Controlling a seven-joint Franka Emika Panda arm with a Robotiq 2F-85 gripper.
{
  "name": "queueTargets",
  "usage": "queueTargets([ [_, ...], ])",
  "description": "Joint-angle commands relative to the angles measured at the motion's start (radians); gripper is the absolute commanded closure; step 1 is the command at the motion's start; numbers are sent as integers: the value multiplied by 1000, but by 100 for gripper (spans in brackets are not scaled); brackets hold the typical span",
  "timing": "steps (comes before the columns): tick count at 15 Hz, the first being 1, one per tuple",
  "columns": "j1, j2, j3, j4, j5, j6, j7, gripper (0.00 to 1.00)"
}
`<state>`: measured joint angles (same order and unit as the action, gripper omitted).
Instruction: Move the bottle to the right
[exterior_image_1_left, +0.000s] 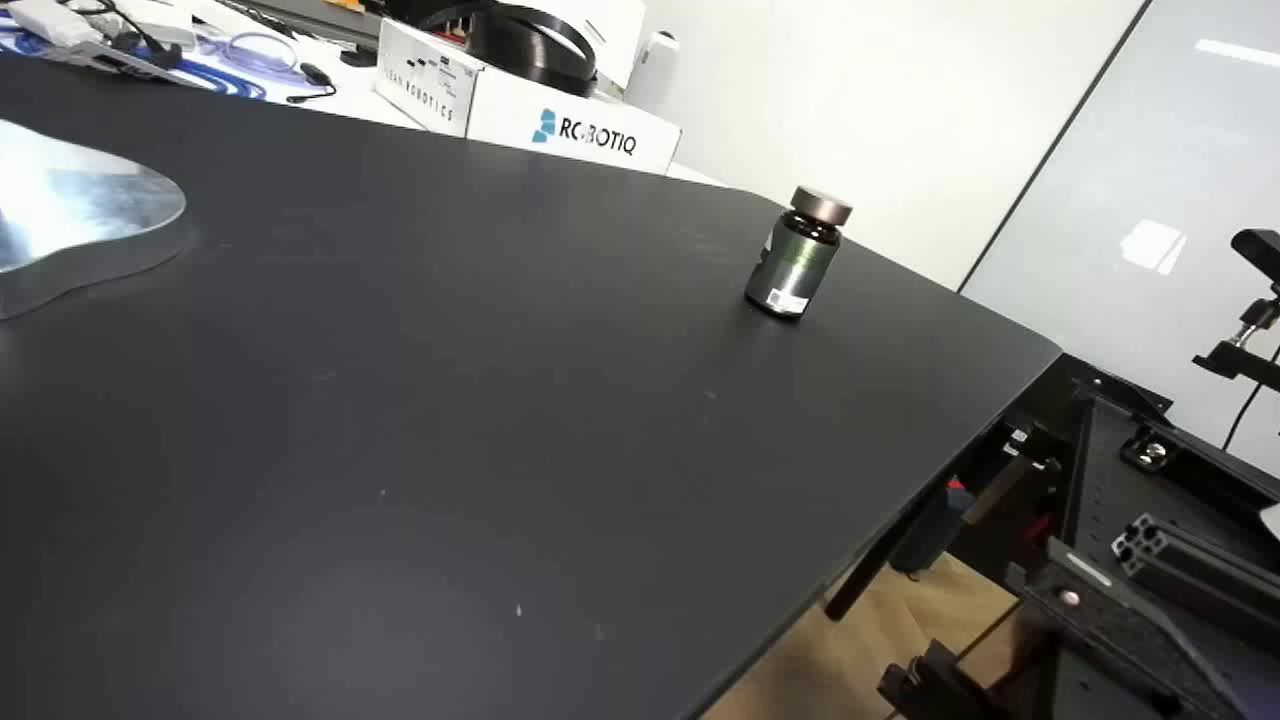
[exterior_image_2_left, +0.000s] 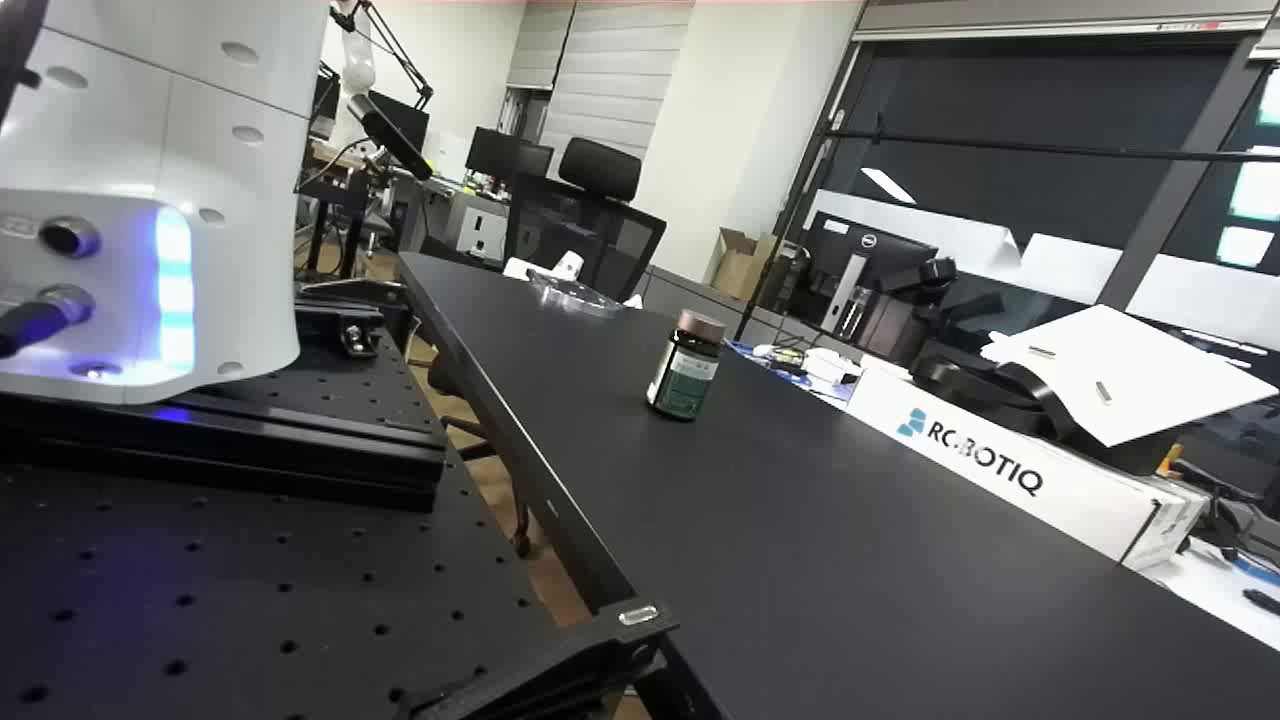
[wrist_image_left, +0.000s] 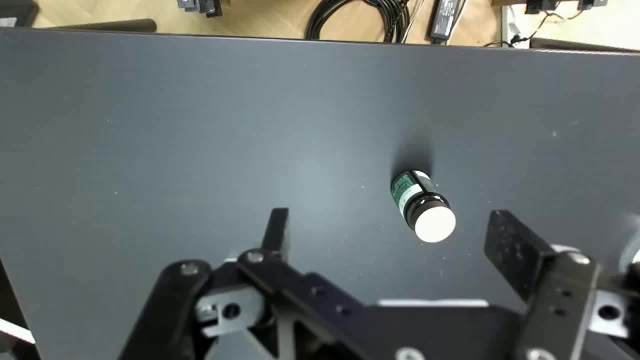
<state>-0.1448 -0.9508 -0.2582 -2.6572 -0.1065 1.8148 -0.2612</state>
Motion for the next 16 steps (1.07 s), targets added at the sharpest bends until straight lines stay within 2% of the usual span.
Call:
queueTargets([
  [1,2,0,0,1,0,-1,1,0],
  [11,2,0,-1,1,0,-1,1,0],
  [16,41,125,24,6,59,229,54,0],
])
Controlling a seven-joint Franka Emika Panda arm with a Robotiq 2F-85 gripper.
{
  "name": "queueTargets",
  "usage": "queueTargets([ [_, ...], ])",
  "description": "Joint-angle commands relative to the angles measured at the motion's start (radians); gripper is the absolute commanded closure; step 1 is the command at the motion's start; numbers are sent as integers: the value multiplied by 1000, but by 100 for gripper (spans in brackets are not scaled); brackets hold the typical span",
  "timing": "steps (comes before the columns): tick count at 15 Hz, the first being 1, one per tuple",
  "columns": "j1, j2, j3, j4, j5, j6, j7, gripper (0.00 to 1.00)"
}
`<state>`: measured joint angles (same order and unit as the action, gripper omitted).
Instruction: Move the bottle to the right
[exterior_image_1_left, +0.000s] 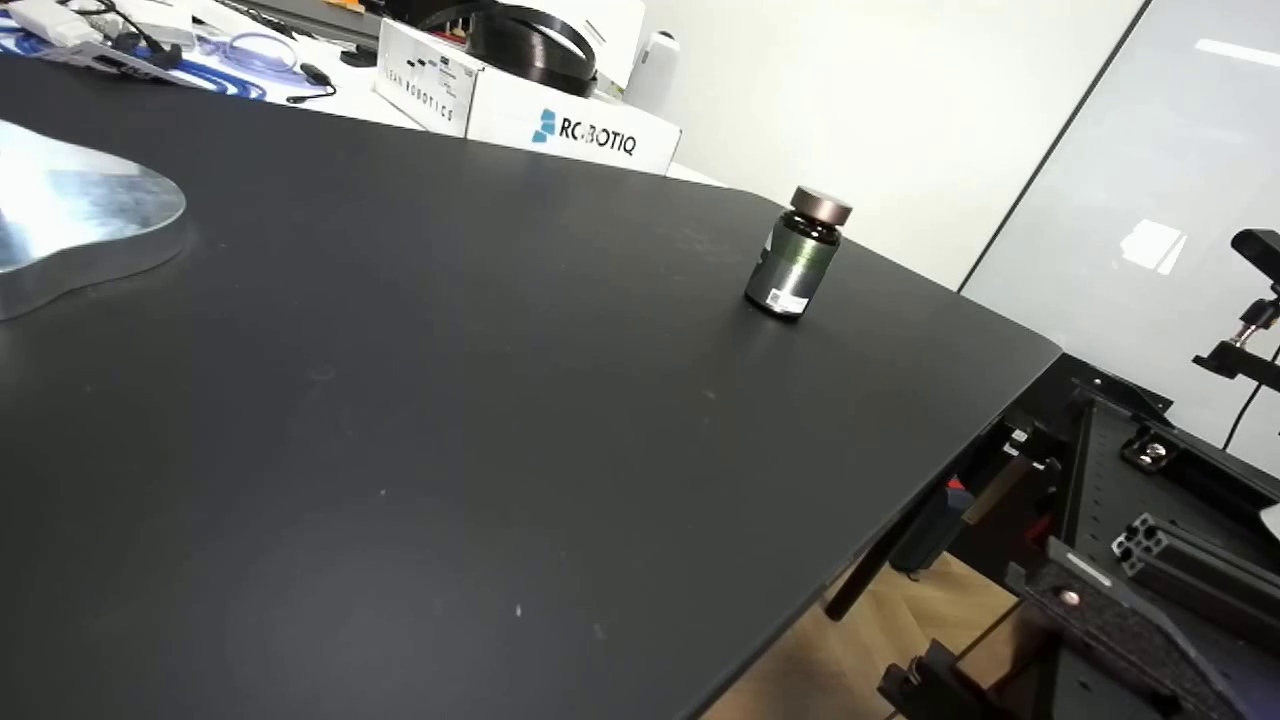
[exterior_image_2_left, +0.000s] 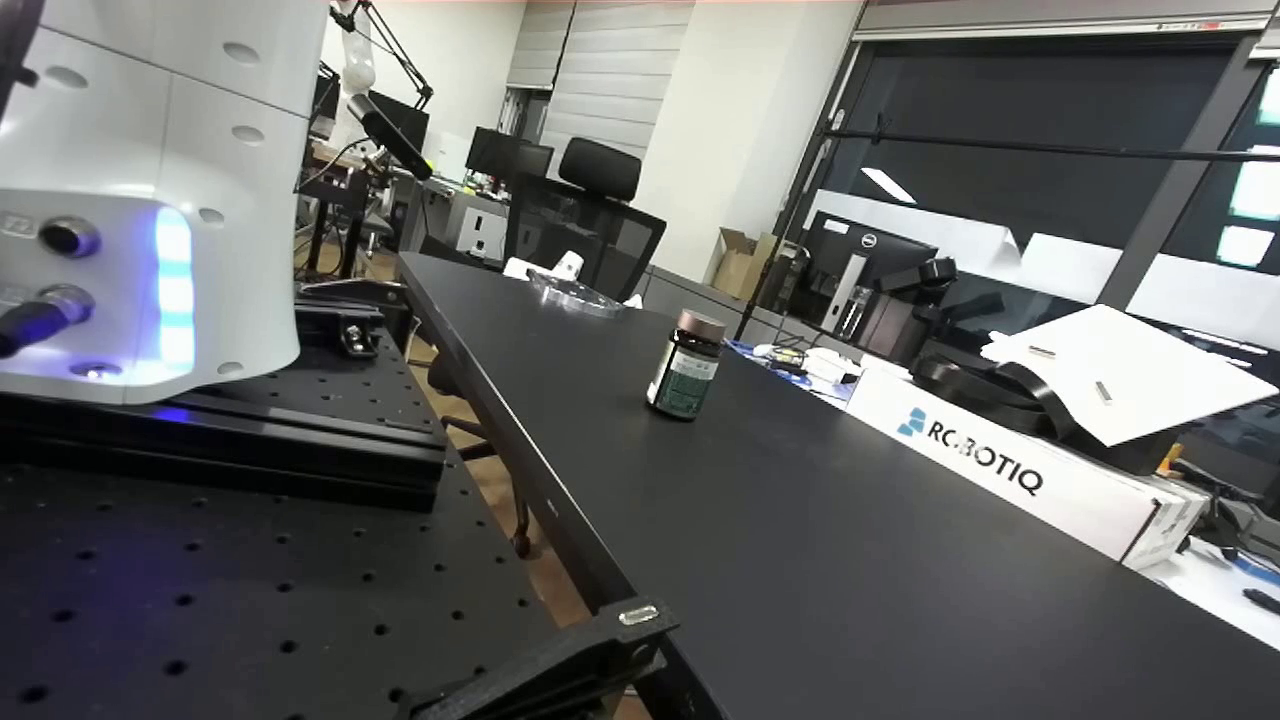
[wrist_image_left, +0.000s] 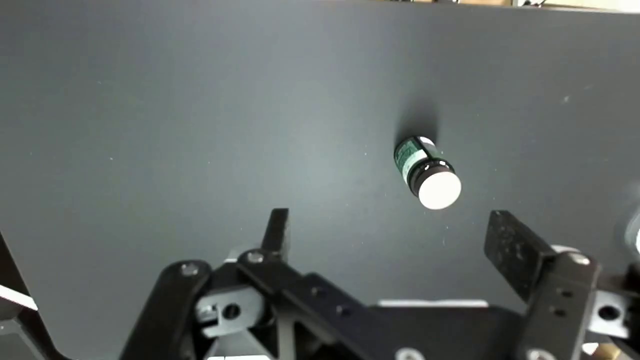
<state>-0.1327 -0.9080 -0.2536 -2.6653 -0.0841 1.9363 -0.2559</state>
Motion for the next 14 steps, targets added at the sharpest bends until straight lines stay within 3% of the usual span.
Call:
queueTargets([
  [1,35,113,35,12,50,159,63,0],
  [8,94,296,183,-62,104,415,183,0],
  [14,234,448,153,-113,215,612,32,0],
])
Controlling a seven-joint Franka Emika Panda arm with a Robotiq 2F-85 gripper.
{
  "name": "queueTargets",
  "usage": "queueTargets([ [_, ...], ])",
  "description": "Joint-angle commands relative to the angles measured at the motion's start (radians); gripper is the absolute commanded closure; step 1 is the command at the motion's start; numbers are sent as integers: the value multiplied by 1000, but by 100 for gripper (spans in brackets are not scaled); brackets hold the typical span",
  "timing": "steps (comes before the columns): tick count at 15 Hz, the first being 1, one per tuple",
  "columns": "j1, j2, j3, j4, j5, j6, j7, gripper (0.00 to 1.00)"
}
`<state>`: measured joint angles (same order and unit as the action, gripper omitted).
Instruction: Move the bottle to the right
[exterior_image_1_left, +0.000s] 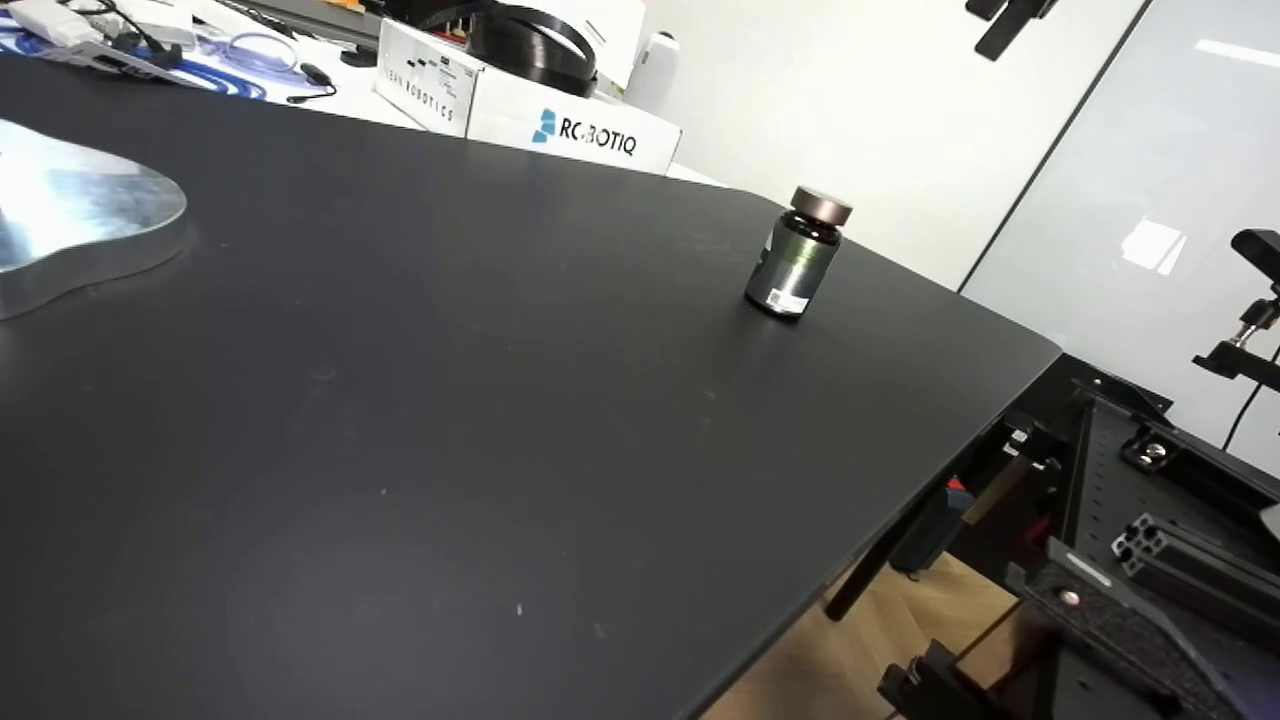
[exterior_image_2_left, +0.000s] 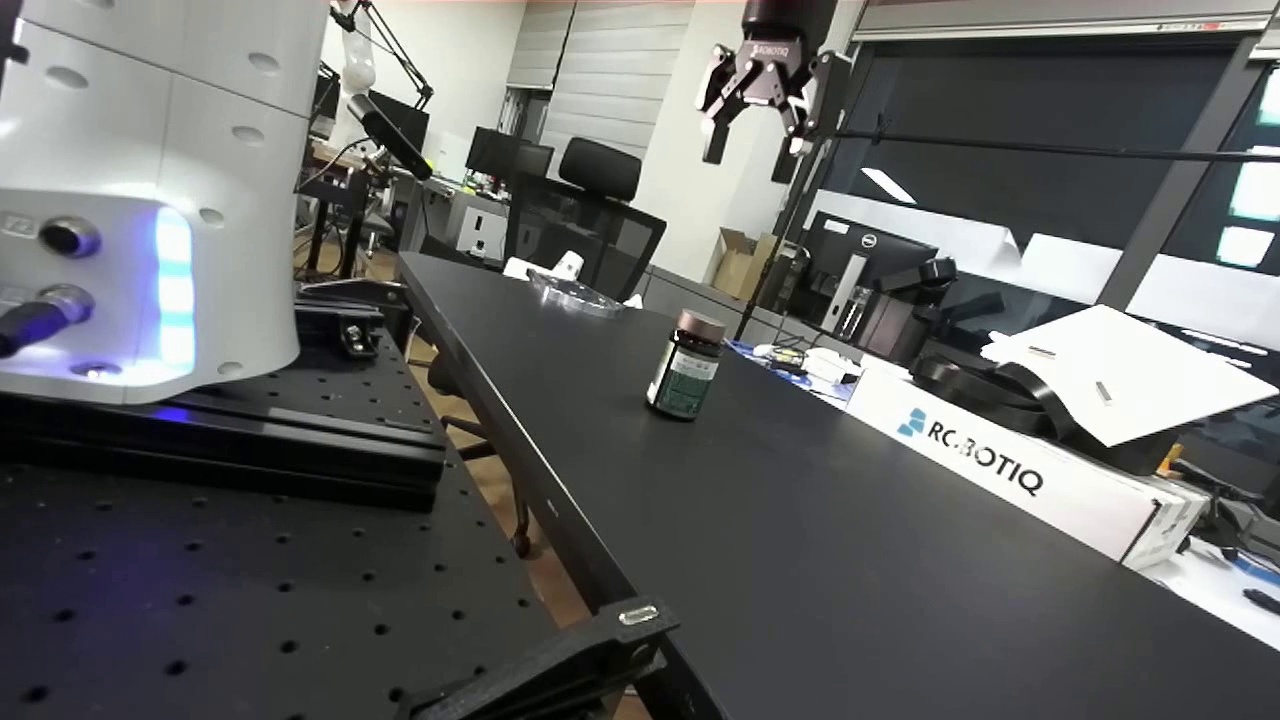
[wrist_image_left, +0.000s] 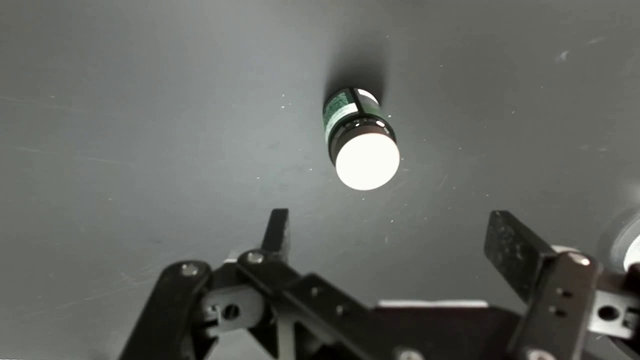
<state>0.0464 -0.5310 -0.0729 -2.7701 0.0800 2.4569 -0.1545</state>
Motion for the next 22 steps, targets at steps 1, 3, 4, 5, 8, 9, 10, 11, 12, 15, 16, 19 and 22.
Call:
queueTargets([
  [1,74,101,-36,-4,70,119,-102,0],
  [3,95,168,-42,5,93,179,-137,0],
  [4,100,201,-42,12,97,205,-149,0],
  [5,98,238,-40,20,94,229,-150,0],
  [8,84,337,-31,46,88,267,-141,0],
  [9,83,365,-28,50,90,282,-145,0],
  [10,84,389,-27,55,96,295,-155,0],
  [11,83,415,-22,60,98,309,-159,0],
  [12,81,438,-18,68,102,318,-165,0],
  [15,76,498,1,86,124,358,-183,0],
  [16,75,515,10,93,141,365,-194,0],
  [19,62,556,39,112,170,379,-210,0],
  [22,43,587,68,128,179,385,-208,0],
])
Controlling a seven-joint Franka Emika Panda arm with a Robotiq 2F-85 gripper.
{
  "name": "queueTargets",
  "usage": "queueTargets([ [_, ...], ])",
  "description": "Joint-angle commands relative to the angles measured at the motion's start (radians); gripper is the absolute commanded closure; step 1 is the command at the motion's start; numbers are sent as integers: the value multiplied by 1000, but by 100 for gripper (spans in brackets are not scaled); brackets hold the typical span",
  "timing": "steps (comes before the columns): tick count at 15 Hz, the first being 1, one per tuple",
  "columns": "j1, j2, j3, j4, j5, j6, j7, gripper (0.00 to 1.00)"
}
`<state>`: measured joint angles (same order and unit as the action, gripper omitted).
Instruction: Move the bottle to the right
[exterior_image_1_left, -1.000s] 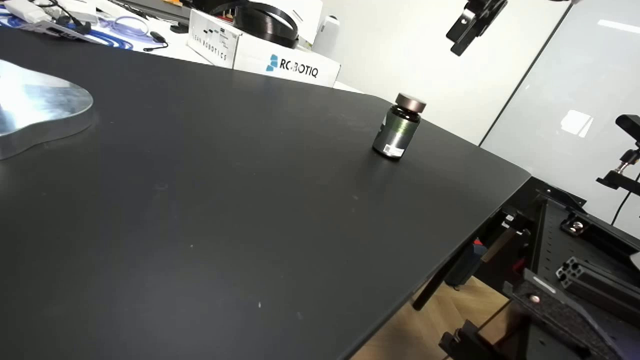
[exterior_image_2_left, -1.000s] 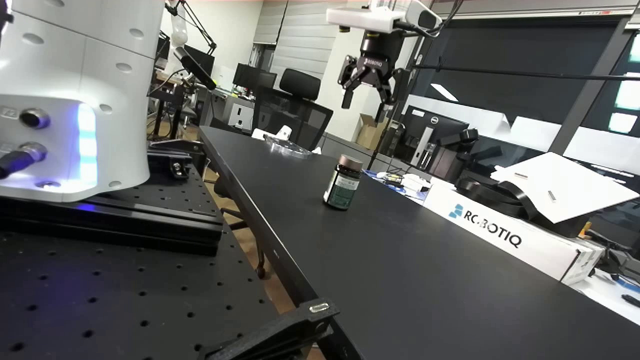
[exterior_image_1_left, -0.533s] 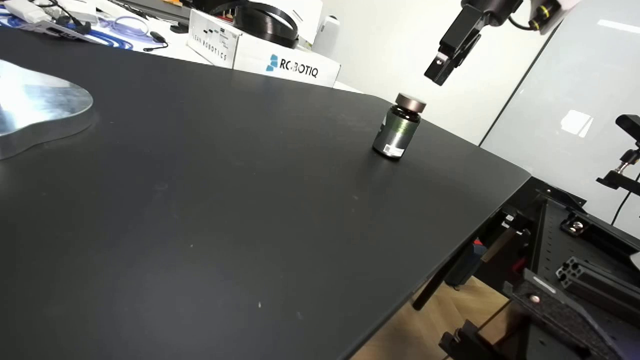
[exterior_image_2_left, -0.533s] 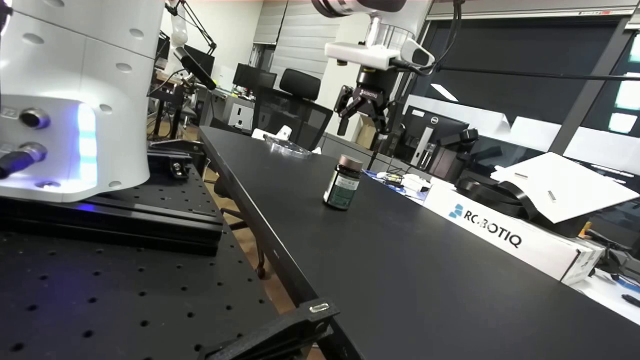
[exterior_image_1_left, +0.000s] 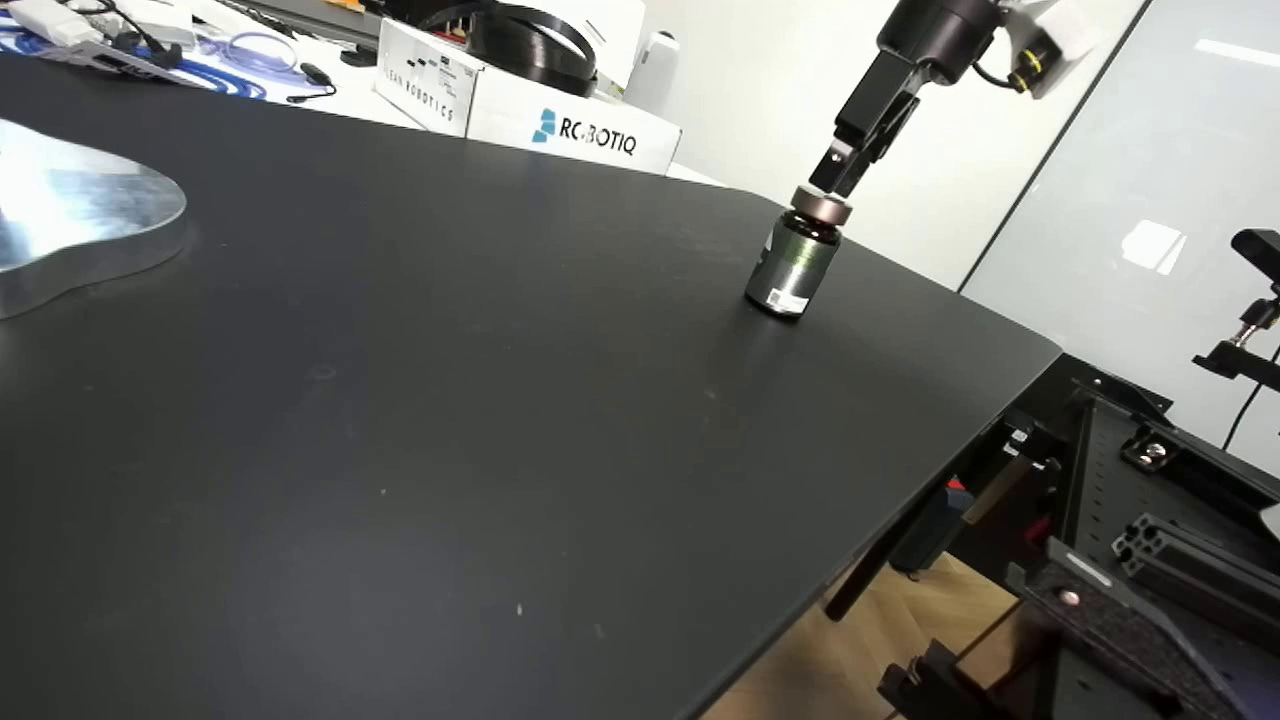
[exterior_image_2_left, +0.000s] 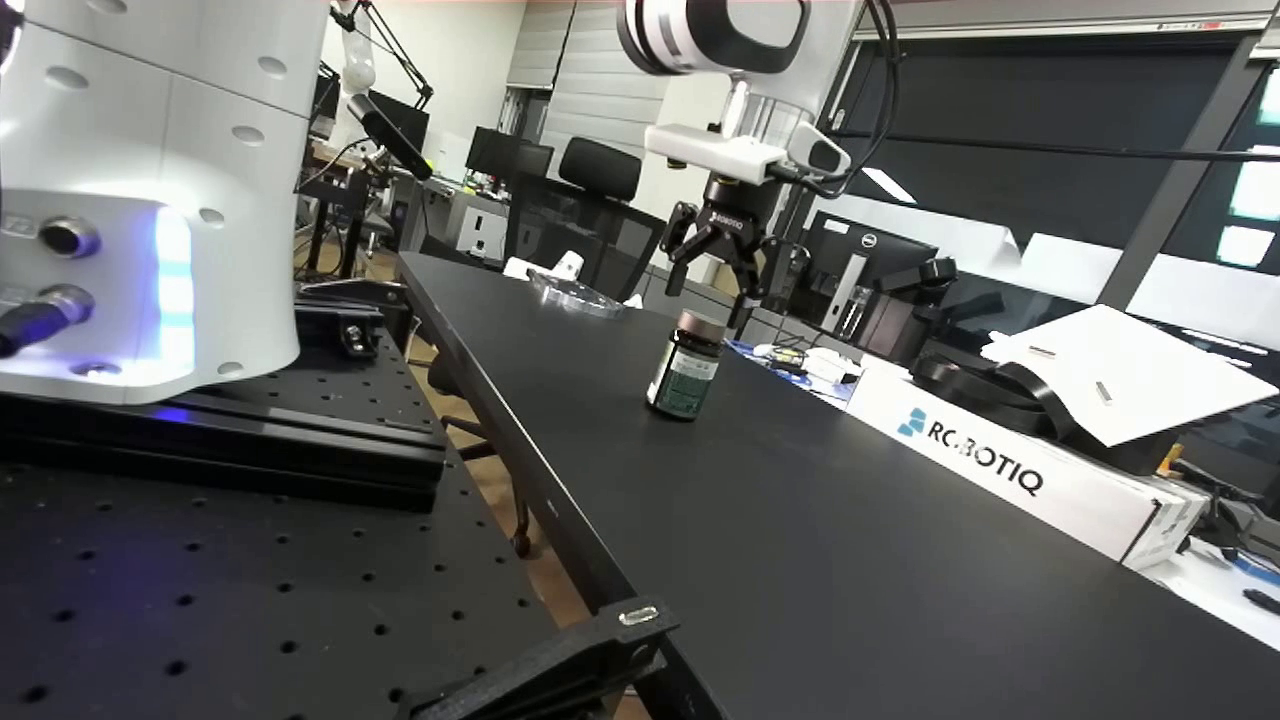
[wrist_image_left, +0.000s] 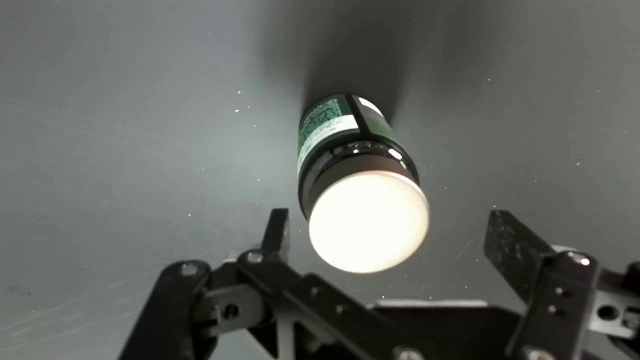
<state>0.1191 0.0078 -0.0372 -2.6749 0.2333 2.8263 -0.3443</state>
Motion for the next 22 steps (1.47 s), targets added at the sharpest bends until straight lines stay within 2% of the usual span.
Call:
queueTargets([
  [1,-37,55,39,37,20,13,-12,0],
  [6,-72,68,50,55,-30,-8,34,0],
  [10,-90,76,26,78,-184,-81,155,0],
  [13,-96,79,25,92,-250,-129,207,0],
  [22,-96,86,62,86,-193,-101,153,0],
])
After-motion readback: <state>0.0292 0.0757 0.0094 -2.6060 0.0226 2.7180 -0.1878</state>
